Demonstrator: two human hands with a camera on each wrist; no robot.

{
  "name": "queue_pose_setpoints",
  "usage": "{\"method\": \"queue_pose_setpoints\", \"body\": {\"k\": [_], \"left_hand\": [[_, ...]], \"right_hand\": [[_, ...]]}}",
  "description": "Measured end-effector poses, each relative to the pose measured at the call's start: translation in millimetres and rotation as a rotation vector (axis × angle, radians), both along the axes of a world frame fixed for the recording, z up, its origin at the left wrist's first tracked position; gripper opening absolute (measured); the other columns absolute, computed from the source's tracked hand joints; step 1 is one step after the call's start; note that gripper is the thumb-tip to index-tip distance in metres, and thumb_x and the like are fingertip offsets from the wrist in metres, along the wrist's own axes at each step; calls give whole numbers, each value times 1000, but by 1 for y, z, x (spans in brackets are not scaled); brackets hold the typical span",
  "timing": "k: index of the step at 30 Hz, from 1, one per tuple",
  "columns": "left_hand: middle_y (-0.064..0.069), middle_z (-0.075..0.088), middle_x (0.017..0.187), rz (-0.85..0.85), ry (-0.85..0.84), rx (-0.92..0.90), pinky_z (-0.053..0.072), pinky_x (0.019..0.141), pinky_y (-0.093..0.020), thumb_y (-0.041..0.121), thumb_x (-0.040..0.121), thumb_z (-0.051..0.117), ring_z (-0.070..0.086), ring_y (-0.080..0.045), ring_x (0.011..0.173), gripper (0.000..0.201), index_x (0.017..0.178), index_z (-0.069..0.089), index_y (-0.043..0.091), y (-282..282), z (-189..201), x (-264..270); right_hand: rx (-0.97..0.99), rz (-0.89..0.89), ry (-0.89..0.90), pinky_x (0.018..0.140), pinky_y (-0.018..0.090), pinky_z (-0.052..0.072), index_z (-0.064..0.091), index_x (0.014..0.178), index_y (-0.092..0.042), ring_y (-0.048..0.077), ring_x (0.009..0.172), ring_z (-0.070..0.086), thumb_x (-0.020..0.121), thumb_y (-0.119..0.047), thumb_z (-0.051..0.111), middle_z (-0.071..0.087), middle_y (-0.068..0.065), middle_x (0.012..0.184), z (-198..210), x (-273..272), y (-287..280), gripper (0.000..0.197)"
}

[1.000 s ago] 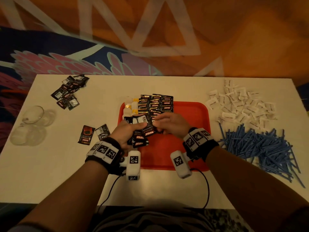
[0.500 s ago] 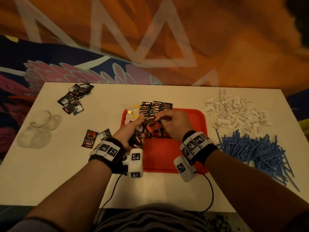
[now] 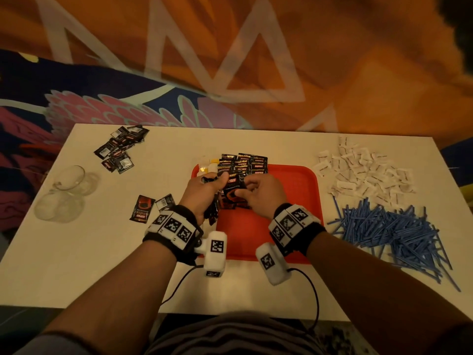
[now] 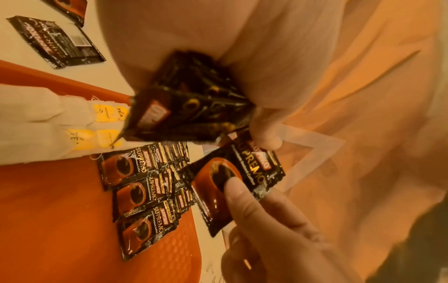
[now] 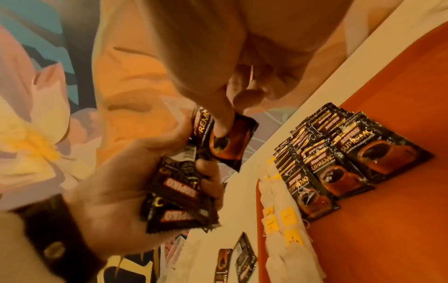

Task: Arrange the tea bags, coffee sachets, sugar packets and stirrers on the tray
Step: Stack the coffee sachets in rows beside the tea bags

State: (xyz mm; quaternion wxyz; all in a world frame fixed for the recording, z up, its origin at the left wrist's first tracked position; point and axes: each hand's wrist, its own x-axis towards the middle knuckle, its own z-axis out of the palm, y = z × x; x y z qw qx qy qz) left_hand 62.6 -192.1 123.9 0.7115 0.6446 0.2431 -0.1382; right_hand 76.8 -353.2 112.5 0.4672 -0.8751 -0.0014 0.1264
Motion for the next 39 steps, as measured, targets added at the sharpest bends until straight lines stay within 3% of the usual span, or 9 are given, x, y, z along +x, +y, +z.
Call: {"method": "queue_pose_setpoints", "body": {"k": [7,10,13,20,23,25,29,33,39], "left_hand": [[3,61,55,34,63,-11,41,42,-20,15,97,58,53,-6,41,17,82,65,12,-5,-1,-7],[-1,65,73,37,1,48,44,51,-23,12,96,62,56,-7,51,15,84,70,15,0,-10,-12],[0,70,87,74,-98,146,49,60,-24,1,94,62,59,-8,62,29,83,74,24,6,-21,-17],[7,69,96,71,-95,244,52,70,-18,13,93,68,64,-9,86,10,92,73,22,18,-47,-18],[1,73,104,95,71,154,53,87,-33,24,89,73,66,-17,95,11,100,73,22,34,-57,-18],[-2,72,90,131,194,15,52,78,-37,19,89,71,65,-18,81,7,96,72,19,47,-63,-21],[-3,58,71,149,308,-249,46,53,-28,14,93,63,54,-13,56,2,94,64,12,68,-74,-30],[-1,57,72,190,335,-324,45,43,-22,12,96,58,53,-11,54,8,91,63,15,82,-76,-39],[-2,55,74,171,327,-420,44,42,-21,19,89,63,52,-11,55,5,91,60,15,91,-74,-43]], "right_hand": [[30,36,24,65,32,55,73,78,-15,20,66,64,82,-15,76,67,5,69,-4,-10,10,5],[5,66,100,55,22,45,66,71,-13,11,58,54,81,-17,77,68,14,70,-13,-12,10,16],[10,86,172,59,22,43,62,68,-20,5,56,52,80,-19,79,60,-3,59,-18,-15,11,21],[-52,71,180,61,7,39,73,99,-7,7,77,57,84,-19,75,65,0,88,-38,-18,20,19],[-122,33,250,51,5,33,68,77,-13,5,67,51,87,-14,70,55,-6,75,-61,-11,20,11],[-171,11,282,46,4,34,54,62,-18,3,58,46,90,-11,65,49,-8,68,-76,-4,19,30],[-244,-61,345,73,20,47,67,103,-9,9,88,53,90,-18,67,58,-3,100,-93,11,23,16],[-246,-116,390,77,22,48,66,106,-10,13,95,57,87,-20,72,63,3,114,-109,21,34,22],[-249,-177,406,51,11,33,66,101,-13,9,86,54,84,-22,75,63,-1,104,-120,27,44,22]]}}
